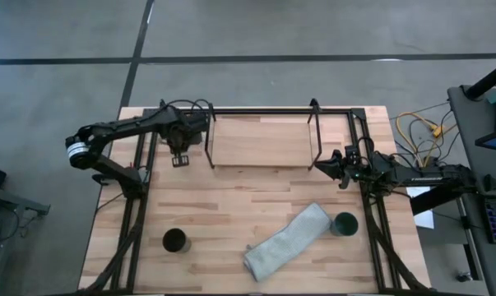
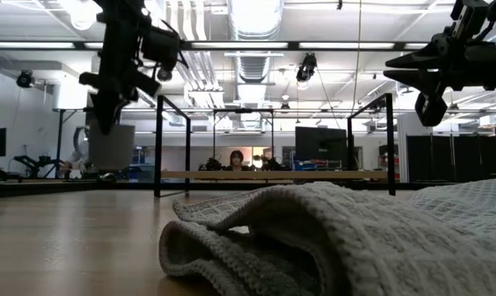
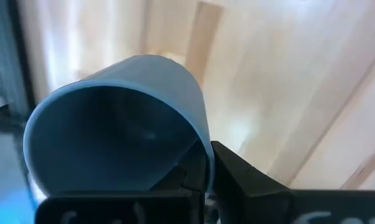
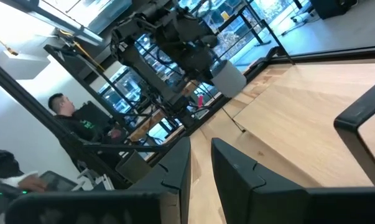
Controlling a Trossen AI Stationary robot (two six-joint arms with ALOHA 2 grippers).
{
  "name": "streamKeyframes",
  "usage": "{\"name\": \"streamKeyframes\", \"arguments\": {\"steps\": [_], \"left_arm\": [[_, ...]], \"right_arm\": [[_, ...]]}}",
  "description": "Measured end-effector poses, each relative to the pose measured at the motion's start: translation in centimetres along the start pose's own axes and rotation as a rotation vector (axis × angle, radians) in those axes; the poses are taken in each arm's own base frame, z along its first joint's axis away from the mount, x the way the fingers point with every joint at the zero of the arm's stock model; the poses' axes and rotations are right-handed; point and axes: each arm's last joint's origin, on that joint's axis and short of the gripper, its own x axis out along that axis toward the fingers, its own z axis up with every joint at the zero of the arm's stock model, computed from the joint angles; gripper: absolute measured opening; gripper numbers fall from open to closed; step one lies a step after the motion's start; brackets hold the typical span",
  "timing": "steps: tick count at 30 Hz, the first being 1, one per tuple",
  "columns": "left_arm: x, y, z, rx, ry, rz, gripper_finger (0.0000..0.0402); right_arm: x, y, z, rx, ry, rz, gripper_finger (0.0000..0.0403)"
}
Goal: Stack small to large cups/mugs on shelf
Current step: Put the blue mug on the shelf
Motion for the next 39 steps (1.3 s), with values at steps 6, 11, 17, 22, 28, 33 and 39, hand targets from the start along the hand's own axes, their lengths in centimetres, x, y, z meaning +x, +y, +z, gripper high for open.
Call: {"name": "streamKeyframes", "arguments": {"steps": [6,11,17,22,28,33,39], "left_arm": [[-3.7,1.1,-0.3,-0.057,-0.004,0.109,0.0001],[-7.4,2.1,0.0,-0.131,-0.129,0.137,0.0],[-12.2,3.2,-0.3,-0.189,-0.32,0.174,0.0],[-15.7,4.0,-0.5,-0.232,-0.499,0.211,0.0],[-18.0,4.3,0.2,-0.148,-0.703,0.207,0.0],[-18.3,4.2,1.2,-0.062,-0.771,0.21,0.0],[-17.4,4.0,3.2,-0.026,-0.767,0.164,0.0]], "right_arm": [[0.0,0.0,0.0,-0.002,-0.007,-0.009,0.0059],[0.0,0.0,0.0,-0.003,-0.009,-0.012,0.0059],[0.0,0.0,0.0,-0.003,-0.01,-0.013,0.0059],[0.0,0.0,0.0,-0.002,-0.01,-0.014,0.0059],[0.0,0.0,0.0,0.0,-0.01,-0.014,0.0059],[0.0,0.0,0.0,0.001,-0.01,-0.013,0.0059],[0.0,0.0,0.0,0.001,-0.01,-0.014,0.0059]]}}
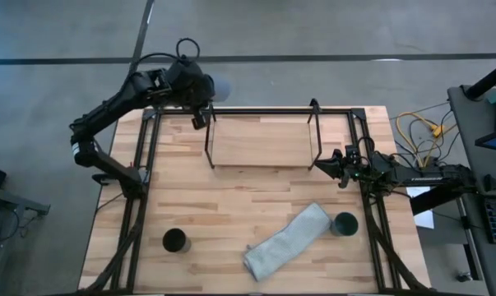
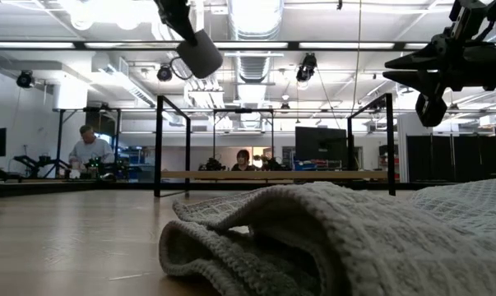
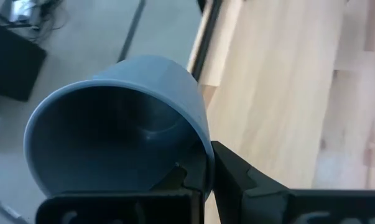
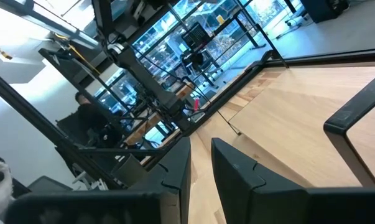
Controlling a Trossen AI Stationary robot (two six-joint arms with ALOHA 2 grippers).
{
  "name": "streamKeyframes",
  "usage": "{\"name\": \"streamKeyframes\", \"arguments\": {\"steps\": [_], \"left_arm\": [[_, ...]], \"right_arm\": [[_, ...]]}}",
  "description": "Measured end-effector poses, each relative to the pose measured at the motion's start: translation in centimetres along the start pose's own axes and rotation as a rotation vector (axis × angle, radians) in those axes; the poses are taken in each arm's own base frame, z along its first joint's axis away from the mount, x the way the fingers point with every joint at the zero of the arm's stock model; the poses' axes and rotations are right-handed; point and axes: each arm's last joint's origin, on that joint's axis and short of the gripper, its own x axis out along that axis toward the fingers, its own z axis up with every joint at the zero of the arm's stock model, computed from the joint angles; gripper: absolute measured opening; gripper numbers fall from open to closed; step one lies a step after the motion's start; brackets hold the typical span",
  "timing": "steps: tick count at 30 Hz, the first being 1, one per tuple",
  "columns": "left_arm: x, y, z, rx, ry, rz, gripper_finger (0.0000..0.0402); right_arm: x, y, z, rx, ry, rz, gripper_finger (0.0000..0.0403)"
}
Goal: Stack small to large cups/mugs on shelf
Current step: Put the blue mug on the shelf
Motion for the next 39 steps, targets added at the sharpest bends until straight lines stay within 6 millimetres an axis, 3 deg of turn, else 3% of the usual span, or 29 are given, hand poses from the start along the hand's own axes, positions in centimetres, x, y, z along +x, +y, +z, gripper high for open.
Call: {"name": "streamKeyframes", "arguments": {"steps": [18,28,39], "left_arm": [[7.7,-3.8,1.7,0.194,0.139,-0.171,0.0],[10.9,-6.2,1.2,0.282,0.286,-0.272,0.0],[13.2,-7.3,0.7,0.146,0.401,-0.279,0.0]], "right_arm": [[0.0,0.0,0.0,0.0,0.0,0.0,0.0059],[0.0,0.0,0.0,-0.001,0.001,-0.001,0.0059],[0.0,0.0,0.0,0.0,0.001,0.0,0.0059]]}}
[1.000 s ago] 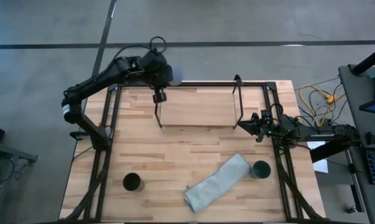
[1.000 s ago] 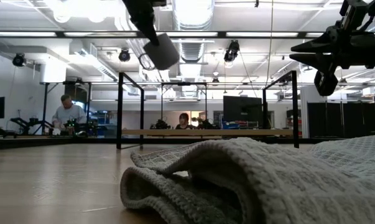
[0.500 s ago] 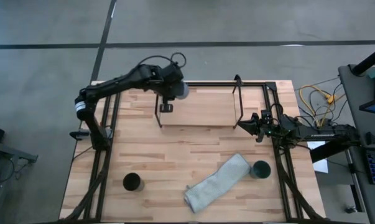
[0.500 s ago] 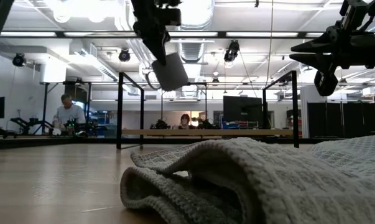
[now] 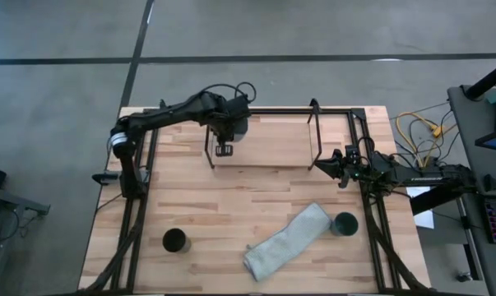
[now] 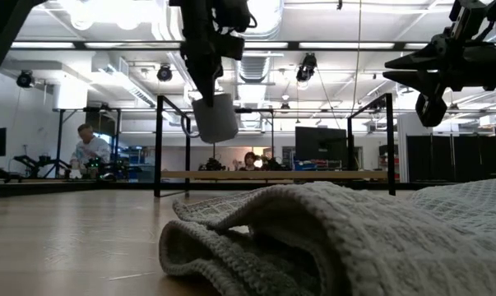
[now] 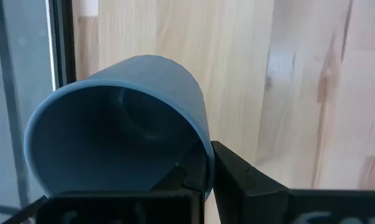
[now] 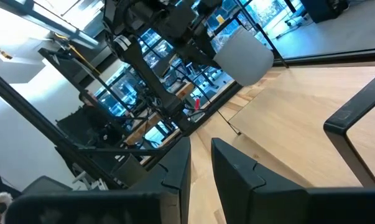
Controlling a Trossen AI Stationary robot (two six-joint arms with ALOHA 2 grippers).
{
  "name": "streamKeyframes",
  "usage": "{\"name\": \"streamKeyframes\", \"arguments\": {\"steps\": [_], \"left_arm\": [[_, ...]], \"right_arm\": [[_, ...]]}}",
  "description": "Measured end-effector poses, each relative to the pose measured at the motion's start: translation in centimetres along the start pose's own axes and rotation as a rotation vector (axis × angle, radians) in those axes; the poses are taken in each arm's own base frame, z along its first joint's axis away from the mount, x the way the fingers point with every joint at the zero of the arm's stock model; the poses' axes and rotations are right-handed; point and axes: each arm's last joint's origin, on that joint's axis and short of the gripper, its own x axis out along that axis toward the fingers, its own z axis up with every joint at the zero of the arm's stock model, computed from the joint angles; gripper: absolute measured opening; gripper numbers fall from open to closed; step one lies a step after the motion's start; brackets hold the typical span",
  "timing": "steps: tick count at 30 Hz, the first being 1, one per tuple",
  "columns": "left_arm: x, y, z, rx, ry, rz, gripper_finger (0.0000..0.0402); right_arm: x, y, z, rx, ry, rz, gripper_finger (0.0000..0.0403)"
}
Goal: Stack small to large cups/mugs on shelf
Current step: Put the blue mug on the shelf
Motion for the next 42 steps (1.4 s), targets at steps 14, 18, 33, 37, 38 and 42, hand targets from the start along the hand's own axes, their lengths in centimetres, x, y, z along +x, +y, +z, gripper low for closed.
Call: {"name": "streamKeyframes", "arguments": {"steps": [14,18,33,37,38,42], "left_arm": [[2.7,-0.1,0.8,-0.152,0.066,-0.018,0.0],[3.4,-0.1,0.9,-0.15,0.086,-0.023,0.0],[4.5,-0.4,0.6,-0.194,0.169,-0.05,0.0],[4.5,-0.4,0.7,-0.197,0.163,-0.065,0.0],[4.5,-0.5,0.7,-0.198,0.161,-0.072,0.0],[4.8,-0.5,0.7,-0.199,0.166,-0.087,0.0]], "right_arm": [[0.0,0.0,0.0,0.0,0.0,0.0,0.0059],[0.0,0.0,0.0,0.0,0.0,0.0,0.0059],[0.0,0.0,0.0,0.0,0.0,0.0,0.0059],[0.0,0.0,0.0,0.0,0.0,0.0,0.0059],[0.0,0.0,0.0,0.0,0.0,0.0,0.0059],[0.0,0.0,0.0,0.001,0.0,0.001,0.0059]]}}
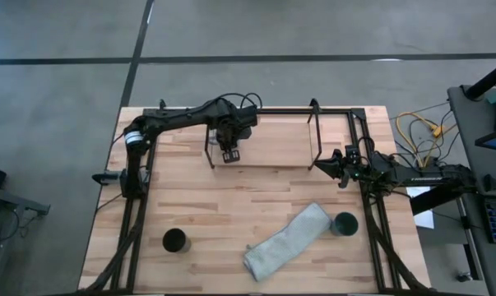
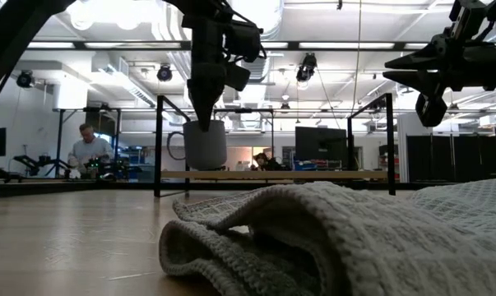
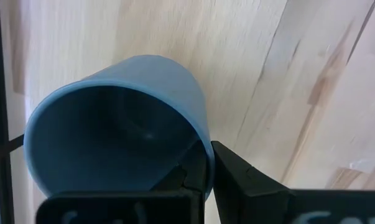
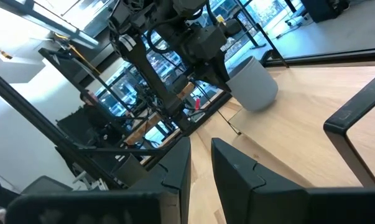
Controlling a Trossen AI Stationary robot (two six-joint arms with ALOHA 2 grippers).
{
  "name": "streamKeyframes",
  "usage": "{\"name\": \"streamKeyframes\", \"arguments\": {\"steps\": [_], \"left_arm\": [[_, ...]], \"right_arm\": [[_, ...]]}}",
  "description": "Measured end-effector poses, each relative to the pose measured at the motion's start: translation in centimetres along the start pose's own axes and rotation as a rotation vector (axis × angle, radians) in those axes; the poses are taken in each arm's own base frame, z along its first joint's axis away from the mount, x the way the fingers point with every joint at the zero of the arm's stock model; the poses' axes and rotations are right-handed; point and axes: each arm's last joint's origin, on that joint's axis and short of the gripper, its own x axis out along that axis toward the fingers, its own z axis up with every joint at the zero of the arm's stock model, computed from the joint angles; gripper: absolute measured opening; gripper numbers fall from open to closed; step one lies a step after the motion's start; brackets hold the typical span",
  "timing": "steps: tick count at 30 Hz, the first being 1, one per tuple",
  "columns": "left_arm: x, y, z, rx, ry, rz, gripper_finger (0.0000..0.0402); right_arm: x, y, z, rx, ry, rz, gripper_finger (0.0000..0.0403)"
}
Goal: Stack small to large cups/mugs on shelf
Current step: Put the blue mug on the shelf
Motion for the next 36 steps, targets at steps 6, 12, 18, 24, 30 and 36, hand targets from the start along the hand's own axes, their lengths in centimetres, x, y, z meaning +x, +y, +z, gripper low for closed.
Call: {"name": "streamKeyframes", "arguments": {"steps": [6,12,18,24,30,36], "left_arm": [[0.06,0.03,0.03,-0.001,-0.001,0.002,0.0],[0.21,0.04,0.03,-0.001,-0.002,0.006,0.0],[0.66,0.0,-0.16,0.001,0.017,0.007,0.0],[0.87,-0.05,-0.29,0.002,0.025,0.008,0.0],[0.88,-0.05,-0.23,0.003,0.018,0.008,0.0003],[1.02,0.01,0.06,0.0,-0.008,0.007,0.0035]], "right_arm": [[0.0,0.0,0.0,0.0,0.0,0.0,0.0059],[0.0,0.0,0.0,0.0,0.0,0.0,0.0059],[0.0,0.01,0.0,0.0,0.0,0.001,0.0059],[0.0,0.01,0.0,0.0,0.0,0.001,0.0059],[0.0,0.0,0.0,0.0,0.0,0.001,0.0059],[0.0,0.0,0.0,0.0,0.0,0.001,0.0059]]}}
